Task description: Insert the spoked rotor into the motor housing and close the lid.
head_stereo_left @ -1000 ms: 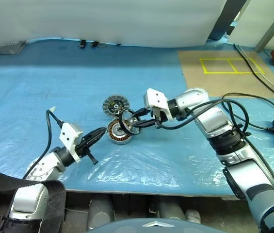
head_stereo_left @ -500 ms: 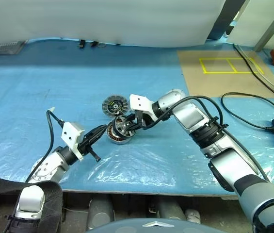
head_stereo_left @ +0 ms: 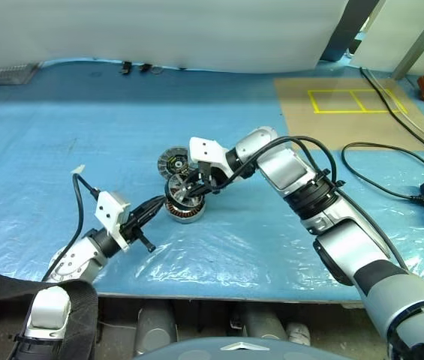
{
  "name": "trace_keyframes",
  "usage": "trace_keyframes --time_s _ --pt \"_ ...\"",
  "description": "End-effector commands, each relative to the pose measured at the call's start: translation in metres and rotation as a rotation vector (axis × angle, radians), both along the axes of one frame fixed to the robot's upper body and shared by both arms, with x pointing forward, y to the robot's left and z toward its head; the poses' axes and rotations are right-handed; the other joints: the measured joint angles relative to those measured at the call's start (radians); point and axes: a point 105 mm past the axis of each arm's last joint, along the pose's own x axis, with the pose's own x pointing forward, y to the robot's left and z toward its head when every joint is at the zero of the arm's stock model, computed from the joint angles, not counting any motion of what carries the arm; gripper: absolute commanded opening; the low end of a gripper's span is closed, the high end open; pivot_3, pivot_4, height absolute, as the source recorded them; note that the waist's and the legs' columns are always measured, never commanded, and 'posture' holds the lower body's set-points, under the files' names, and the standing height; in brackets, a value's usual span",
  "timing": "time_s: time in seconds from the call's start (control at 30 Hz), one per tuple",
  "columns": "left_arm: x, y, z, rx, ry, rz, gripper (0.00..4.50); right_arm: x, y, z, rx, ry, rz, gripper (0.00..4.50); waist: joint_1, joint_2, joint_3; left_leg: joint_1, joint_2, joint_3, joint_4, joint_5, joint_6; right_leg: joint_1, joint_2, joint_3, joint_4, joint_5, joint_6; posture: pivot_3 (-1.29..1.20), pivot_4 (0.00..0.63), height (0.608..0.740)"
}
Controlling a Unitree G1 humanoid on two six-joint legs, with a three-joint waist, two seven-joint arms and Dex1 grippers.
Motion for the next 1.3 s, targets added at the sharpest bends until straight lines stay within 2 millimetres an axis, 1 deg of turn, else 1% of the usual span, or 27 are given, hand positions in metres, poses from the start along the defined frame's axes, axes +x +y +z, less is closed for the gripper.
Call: trace_keyframes --time_s 0.03,0.3,0.47,0.63,0.77,0.83,0.9,0.93,1.0,1.13,1.23,1.3 --pt "-0.003 0.001 0.006 0.019 -0.04 -0.007 0.0 -0.001 0.006 0.005 -0.001 -0.03 0.022 1.23 0.0 0.0 0.0 0.0 0.0 0.0 0.0 0.0 0.0 0.0 0.0 0.0 0.0 0.0 0.0 0.0 0.15 0.74" --pt "-0.001 0.005 0.007 0.025 -0.048 0.002 0.0 -0.002 -0.001 -0.011 -0.063 -0.022 0.019 1.23 0.0 0.0 0.0 0.0 0.0 0.0 0.0 0.0 0.0 0.0 0.0 0.0 0.0 0.0 0.0 0.0 0.15 0.74" --pt "0.0 0.005 0.007 0.028 -0.049 -0.002 0.0 -0.002 -0.004 -0.015 -0.087 -0.028 0.017 1.23 -0.001 0.0 0.0 0.0 0.0 0.0 0.0 0.0 0.0 0.0 0.0 0.0 0.0 0.0 0.0 0.0 0.15 0.74" --pt "0.003 0.009 0.009 0.035 -0.059 0.017 0.0 -0.002 -0.004 -0.028 -0.107 -0.027 0.015 1.23 0.0 0.0 0.0 0.001 0.0 0.0 0.0 0.0 0.0 0.0 0.0 0.0 0.0 0.0 0.0 0.0 0.15 0.74" --pt "0.006 0.006 0.009 0.031 -0.066 0.014 0.0 -0.003 -0.004 -0.035 -0.112 -0.021 0.027 1.23 -0.002 0.0 0.0 0.002 0.0 0.0 0.001 0.0 0.0 0.0 0.0 0.001 0.002 0.0 0.0 0.0 0.15 0.74" --pt "0.005 0.005 0.006 0.041 -0.06 0.011 0.0 -0.003 -0.004 -0.038 -0.111 -0.025 0.032 1.96 -0.003 0.0 0.0 0.004 0.0 0.0 0.001 0.0 0.0 0.001 0.0 0.002 0.003 0.0 0.0 0.0 0.15 0.74" --pt "0.006 0.005 0.005 0.041 -0.06 0.017 0.0 0.0 -0.002 -0.036 -0.094 -0.035 0.02 2.49 -0.002 0.0 0.0 0.003 0.0 0.0 0.001 0.0 0.0 0.001 0.0 0.002 0.003 0.0 0.0 0.0 0.15 0.74" --pt "0.006 0.006 0.006 0.039 -0.064 0.023 0.0 -0.001 0.001 -0.032 -0.06 -0.014 0.012 2.9 -0.001 0.0 0.0 0.003 0.0 0.0 0.001 0.0 0.0 0.001 0.0 0.002 0.003 0.0 0.0 0.0 0.15 0.74" --pt "0.005 0.006 0.008 0.022 -0.071 0.032 0.0 -0.004 0.005 -0.023 -0.009 0.012 0.01 3.58 0.0 0.0 0.0 0.002 0.0 0.0 0.001 0.0 0.0 0.0 0.0 0.002 0.002 0.0 0.0 0.0 0.15 0.74" --pt "0.003 0.006 0.005 0.028 -0.059 0.03 0.0 0.002 0.006 -0.003 0.068 0.004 -0.017 3.58 0.0 0.0 0.0 0.0 0.0 0.0 0.001 0.0 0.0 -0.001 0.0 0.002 0.002 0.0 0.0 0.0 0.15 0.74" --pt "0.004 0.008 0.005 0.032 -0.059 0.033 0.0 0.0 0.004 0.008 0.138 0.073 -0.022 2.94 0.001 0.0 0.0 0.0 0.0 0.0 0.001 0.0 0.0 -0.001 0.0 0.002 0.002 0.0 0.0 0.0 0.15 0.74" --pt "0.006 0.009 0.006 0.033 -0.061 0.034 0.0 0.0 0.003 0.01 0.172 0.102 -0.04 2.27 0.001 0.0 0.0 0.0 0.0 0.0 0.001 0.0 0.0 -0.001 0.0 0.002 0.003 0.0 0.0 0.0 0.15 0.74"
